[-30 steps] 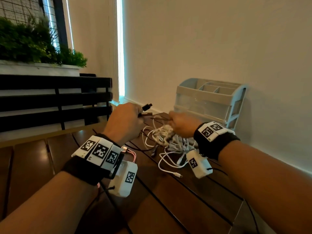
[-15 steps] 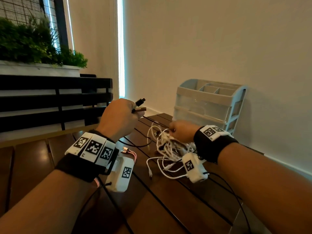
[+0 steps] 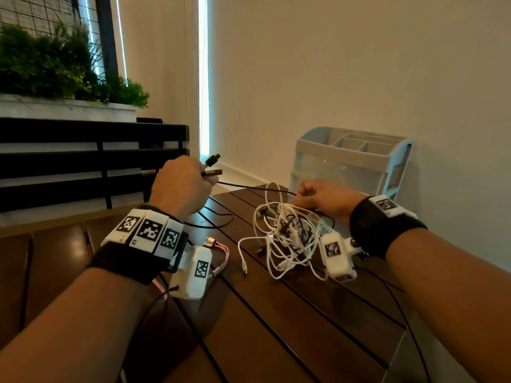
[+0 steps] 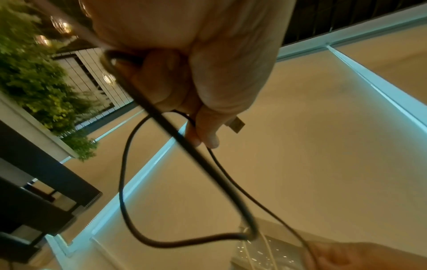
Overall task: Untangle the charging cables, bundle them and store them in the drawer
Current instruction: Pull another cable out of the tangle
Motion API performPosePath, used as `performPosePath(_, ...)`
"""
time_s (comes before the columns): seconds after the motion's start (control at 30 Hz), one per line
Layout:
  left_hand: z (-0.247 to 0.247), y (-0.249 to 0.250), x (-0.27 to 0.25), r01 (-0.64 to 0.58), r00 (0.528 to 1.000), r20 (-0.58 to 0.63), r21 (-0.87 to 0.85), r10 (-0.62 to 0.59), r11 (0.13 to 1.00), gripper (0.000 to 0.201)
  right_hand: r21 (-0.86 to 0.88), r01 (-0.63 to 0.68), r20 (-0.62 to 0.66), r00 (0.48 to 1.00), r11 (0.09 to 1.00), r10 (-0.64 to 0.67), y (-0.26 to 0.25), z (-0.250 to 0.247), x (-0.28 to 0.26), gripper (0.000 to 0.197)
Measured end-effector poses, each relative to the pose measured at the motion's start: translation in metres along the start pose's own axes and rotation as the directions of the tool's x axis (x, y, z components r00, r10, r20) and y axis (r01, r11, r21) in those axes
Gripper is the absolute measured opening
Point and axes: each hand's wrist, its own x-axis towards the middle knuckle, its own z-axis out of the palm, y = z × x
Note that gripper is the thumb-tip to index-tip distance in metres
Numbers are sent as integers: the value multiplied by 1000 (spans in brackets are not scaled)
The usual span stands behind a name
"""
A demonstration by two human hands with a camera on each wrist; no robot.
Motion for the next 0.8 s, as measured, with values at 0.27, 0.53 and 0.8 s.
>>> performPosePath(0.27,-2,7,-4,-36,999,4,4,36,999,25,69,31,77,996,997,-37,-28,5,-14,19)
performPosePath(0.53,-17,11,-3,-101,991,-88,-23,98,995,24,-207,81,231,972,975,-31,-37,38,-9,15)
performPosePath(0.8,-3,-4,-4,19,999,39,103,-23,995,24,229,237,-123,969,944,-213,-42,25,-1,18)
